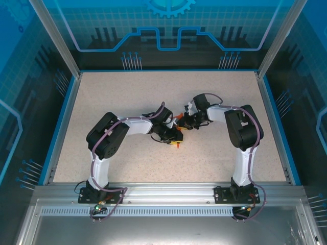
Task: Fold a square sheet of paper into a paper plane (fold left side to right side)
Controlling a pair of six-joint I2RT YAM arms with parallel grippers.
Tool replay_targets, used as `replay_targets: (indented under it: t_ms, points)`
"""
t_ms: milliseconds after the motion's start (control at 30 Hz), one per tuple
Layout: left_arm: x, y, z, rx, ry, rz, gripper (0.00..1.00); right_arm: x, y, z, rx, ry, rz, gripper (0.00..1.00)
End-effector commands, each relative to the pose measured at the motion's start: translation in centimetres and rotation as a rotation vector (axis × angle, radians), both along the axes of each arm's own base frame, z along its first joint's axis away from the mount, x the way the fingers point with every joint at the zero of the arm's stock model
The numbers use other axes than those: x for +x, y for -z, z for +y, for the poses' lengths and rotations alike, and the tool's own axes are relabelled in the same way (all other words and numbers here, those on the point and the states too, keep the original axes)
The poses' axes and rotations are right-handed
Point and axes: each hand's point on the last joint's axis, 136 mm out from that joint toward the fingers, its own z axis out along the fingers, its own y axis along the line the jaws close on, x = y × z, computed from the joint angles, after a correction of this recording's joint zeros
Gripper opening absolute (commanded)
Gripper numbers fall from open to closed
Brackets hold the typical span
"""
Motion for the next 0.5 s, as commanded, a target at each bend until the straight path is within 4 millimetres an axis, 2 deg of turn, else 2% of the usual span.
replay_targets:
  t_ms: [0, 267, 367, 467]
  points:
    - [-0.6, -2.8, -1.2, -0.092, 0.020, 0.000, 0.30, -0.8, 2.0, -0.7, -0.079, -0.005, 0.046, 0.09]
    - [0.0, -6.2, -1.5, -0.135, 0.023, -0.047, 0.33, -0.8, 1.9, -0.8, -0.082, -0.007, 0.048, 0.09]
    - [-0.4, -6.0, -1.5, -0.123, 0.026, -0.031, 0.34, -0.8, 2.0, -0.8, -0.087, -0.006, 0.050, 0.09]
    - [-1.1, -4.9, -1.4, -0.099, 0.029, -0.001, 0.35, -0.8, 2.0, -0.8, -0.090, -0.007, 0.049, 0.09]
